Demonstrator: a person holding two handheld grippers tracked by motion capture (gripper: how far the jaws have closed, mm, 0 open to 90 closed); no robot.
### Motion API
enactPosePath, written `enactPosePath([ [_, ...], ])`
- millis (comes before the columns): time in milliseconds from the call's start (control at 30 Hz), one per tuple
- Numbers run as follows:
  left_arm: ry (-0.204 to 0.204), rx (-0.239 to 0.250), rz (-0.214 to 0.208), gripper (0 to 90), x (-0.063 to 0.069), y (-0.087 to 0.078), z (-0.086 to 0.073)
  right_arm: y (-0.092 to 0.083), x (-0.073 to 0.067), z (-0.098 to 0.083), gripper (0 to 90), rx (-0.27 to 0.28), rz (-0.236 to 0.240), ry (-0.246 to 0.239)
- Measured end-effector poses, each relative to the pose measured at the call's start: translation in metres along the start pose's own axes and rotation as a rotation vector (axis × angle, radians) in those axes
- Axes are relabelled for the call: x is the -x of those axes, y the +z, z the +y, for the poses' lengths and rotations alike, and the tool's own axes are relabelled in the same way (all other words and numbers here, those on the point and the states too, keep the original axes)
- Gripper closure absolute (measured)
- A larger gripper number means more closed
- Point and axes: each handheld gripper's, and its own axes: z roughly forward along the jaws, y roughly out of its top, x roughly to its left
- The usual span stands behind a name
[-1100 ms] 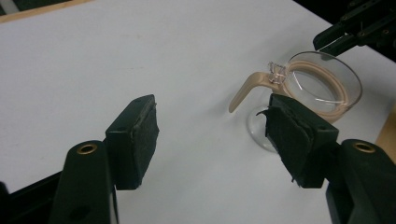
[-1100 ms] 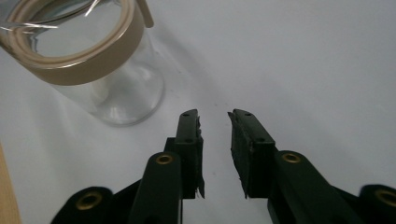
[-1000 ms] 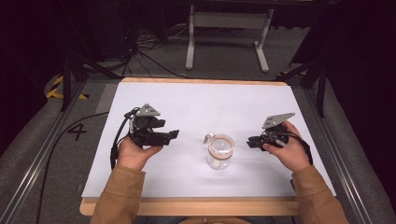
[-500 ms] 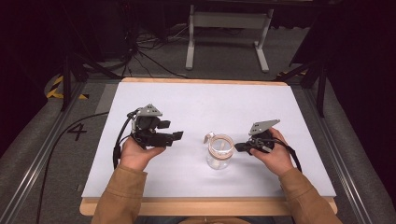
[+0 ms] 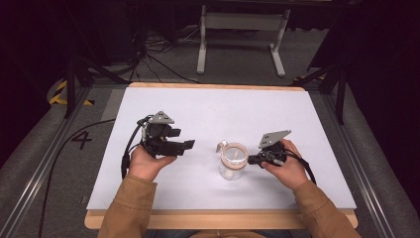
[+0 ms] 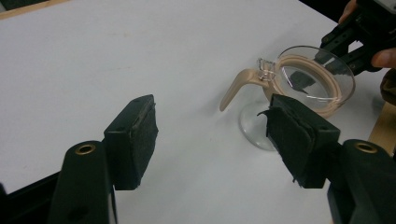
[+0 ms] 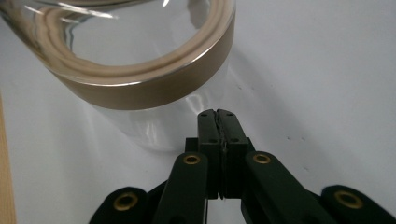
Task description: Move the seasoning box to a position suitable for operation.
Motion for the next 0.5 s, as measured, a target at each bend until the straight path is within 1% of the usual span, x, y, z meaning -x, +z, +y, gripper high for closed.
enactPosePath([
  [67, 0.012, -0.012, -0.011, 36.5, 0.000, 0.001, 0.000, 0.000, -0.001, 0.000, 90.0, -0.008, 0.007, 0.000],
  [100, 0.007, -0.014, -0.013, 36.6, 0.001, 0.002, 0.000, -0.001, -0.002, 0.001, 90.0, -0.013, 0.011, -0.001],
  [133, 0.016, -0.021, -0.013, 36.6, 0.000, 0.003, 0.001, -0.001, -0.004, 0.001, 90.0, -0.019, 0.014, -0.002],
  [200, 0.022, -0.027, -0.009, 36.6, 0.001, 0.004, 0.001, 0.000, -0.006, 0.002, 90.0, -0.023, 0.032, -0.009],
  [233, 0.016, -0.029, -0.010, 36.6, 0.001, 0.005, 0.001, 0.000, -0.008, 0.002, 90.0, -0.027, 0.037, -0.012],
  [300, 0.027, -0.040, -0.012, 37.3, 0.001, 0.006, 0.002, 0.000, -0.012, 0.004, 90.0, -0.035, 0.049, -0.027],
  [367, 0.030, -0.058, -0.031, 41.8, 0.001, 0.007, 0.002, 0.001, -0.017, 0.005, 90.0, -0.045, 0.067, -0.041],
  [433, 0.016, -0.083, -0.053, 47.1, 0.001, 0.011, 0.002, 0.002, -0.021, 0.007, 90.0, -0.055, 0.081, -0.054],
  [500, 0.016, -0.122, -0.058, 51.4, 0.001, 0.013, 0.002, 0.003, -0.025, 0.009, 90.0, -0.059, 0.090, -0.066],
])
